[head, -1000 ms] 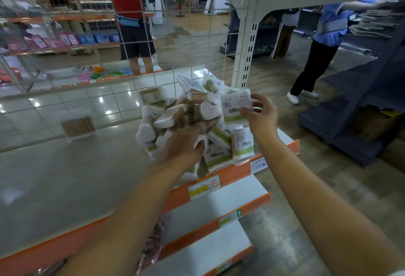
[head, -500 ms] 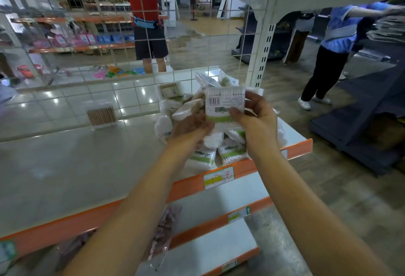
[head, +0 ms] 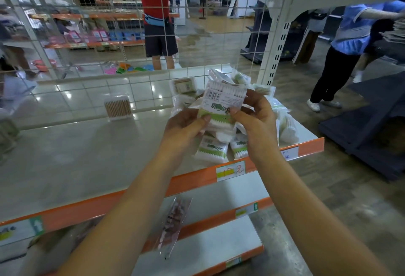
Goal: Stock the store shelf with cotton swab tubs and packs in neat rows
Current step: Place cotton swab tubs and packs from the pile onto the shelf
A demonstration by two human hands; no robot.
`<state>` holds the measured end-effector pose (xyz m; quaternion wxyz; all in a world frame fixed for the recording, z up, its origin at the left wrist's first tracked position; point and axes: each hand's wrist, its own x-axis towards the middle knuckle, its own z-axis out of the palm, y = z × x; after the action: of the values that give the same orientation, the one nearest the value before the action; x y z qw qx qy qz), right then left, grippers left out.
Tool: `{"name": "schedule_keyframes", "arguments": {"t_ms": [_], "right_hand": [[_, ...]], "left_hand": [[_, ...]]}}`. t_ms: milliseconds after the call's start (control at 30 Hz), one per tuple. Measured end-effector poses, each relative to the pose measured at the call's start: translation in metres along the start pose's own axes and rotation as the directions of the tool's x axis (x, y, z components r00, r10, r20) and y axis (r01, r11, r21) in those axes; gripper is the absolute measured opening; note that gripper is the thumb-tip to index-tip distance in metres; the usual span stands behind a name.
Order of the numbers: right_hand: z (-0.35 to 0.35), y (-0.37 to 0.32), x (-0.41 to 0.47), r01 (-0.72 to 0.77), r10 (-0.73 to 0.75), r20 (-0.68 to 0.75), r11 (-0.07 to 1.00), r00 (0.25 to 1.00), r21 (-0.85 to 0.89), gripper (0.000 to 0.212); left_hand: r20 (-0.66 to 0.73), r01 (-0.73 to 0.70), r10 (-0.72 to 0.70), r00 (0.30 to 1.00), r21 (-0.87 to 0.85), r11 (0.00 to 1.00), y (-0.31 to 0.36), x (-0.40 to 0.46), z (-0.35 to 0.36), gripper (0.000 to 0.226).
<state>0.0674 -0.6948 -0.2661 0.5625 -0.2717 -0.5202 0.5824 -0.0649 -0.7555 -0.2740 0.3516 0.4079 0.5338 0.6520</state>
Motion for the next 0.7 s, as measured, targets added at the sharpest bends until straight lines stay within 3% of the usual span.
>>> {"name": "schedule_keyframes", "arguments": {"t_ms": [133, 267, 433, 567, 700], "right_hand": [[0.003, 0.004, -0.006, -0.025, 0.026, 0.021, 0.998, 0.999, -0.059, 0.049], [0.005, 0.013, -0.015, -0.095, 0.129, 0.180, 0.978, 0.975, -0.187, 0.037], [0.013, 0.023, -0.024, -0.162, 0.209, 0.251, 0.968, 0.945, -0.193, 0.028], [0.021, 0.022, -0.030, -0.123, 0.172, 0.219, 0.968, 0.960, -0.220, 0.028], [0.032, 0.024, -0.036, -0.136, 0.151, 0.127, 0.984, 0.980, -0.118, 0.024]], "left_hand": [[-0.028, -0.032, 0.034, 0.999, 0.061, 0.998, 0.006, 0.003, -0.014, 0.002], [0.047, -0.010, 0.000, 0.999, 0.203, 0.979, 0.009, 0.000, -0.022, 0.008], [0.038, 0.040, -0.048, 0.998, 0.172, 0.984, 0.003, -0.007, -0.029, 0.013], [0.010, 0.064, -0.066, 0.998, 0.126, 0.990, 0.000, -0.013, -0.037, 0.008], [-0.012, 0.130, -0.130, 0.991, 0.024, 0.991, -0.004, -0.019, -0.048, 0.020]]}}
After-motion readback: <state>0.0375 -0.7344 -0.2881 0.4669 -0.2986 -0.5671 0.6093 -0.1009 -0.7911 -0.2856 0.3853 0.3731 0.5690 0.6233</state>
